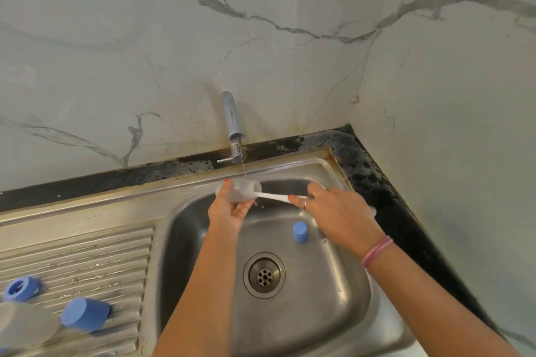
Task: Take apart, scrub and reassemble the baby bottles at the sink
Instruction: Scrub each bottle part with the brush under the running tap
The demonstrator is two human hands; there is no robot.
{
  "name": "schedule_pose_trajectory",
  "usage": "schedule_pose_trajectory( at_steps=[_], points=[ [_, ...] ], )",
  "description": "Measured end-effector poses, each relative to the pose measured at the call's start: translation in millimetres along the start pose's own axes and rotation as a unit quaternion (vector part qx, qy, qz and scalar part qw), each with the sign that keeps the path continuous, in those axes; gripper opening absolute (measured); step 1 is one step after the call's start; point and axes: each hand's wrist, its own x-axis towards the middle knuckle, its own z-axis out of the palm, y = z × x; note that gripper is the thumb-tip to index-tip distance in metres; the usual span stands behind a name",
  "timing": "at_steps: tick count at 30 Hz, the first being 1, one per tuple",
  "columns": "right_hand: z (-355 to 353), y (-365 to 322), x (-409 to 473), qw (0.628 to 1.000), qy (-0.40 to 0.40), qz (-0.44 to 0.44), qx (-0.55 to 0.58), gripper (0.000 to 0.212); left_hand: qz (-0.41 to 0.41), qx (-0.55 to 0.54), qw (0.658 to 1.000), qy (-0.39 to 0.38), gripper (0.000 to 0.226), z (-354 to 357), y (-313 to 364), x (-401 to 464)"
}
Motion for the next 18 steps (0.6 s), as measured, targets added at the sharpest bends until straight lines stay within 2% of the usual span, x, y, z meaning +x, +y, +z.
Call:
schedule_pose_trajectory(
  at_steps=[3, 5, 8, 11, 13, 15, 16, 18],
  points=[
    [-10, 18, 7, 0.999, 0.013, 0.004, -0.03, 0.062, 0.024, -0.023, 0.999, 0.03, 0.052, 5, 6, 0],
    [-12, 24, 7, 1.0, 0.007, 0.023, -0.009, 0.061, 0.035, -0.035, 0.998, 0.04, 0.055, 9, 11, 1],
    [-12, 34, 6, 0.994, -0.032, 0.04, 0.101, 0.048, 0.042, -0.026, 0.997, 0.054, 0.051, 11, 13, 1],
    [-15, 49, 2, 0.958, -0.085, 0.061, 0.266, 0.044, 0.054, -0.02, 0.997, 0.05, 0.052, 6, 17, 2],
    [-16, 55, -1, 0.939, -0.109, 0.061, 0.319, 0.043, 0.055, -0.02, 0.998, 0.038, 0.052, 4, 20, 2],
    [-18, 53, -1, 0.954, -0.111, 0.055, 0.271, 0.043, 0.05, 0.006, 0.998, 0.03, 0.052, 6, 18, 1],
    [-20, 50, 0, 0.976, -0.089, 0.041, 0.195, 0.044, 0.049, 0.02, 0.998, 0.031, 0.053, 9, 16, -1],
    [-17, 43, 0, 1.0, 0.012, -0.006, 0.021, 0.053, 0.047, 0.03, 0.998, 0.037, 0.057, 14, 12, -3]
  ],
)
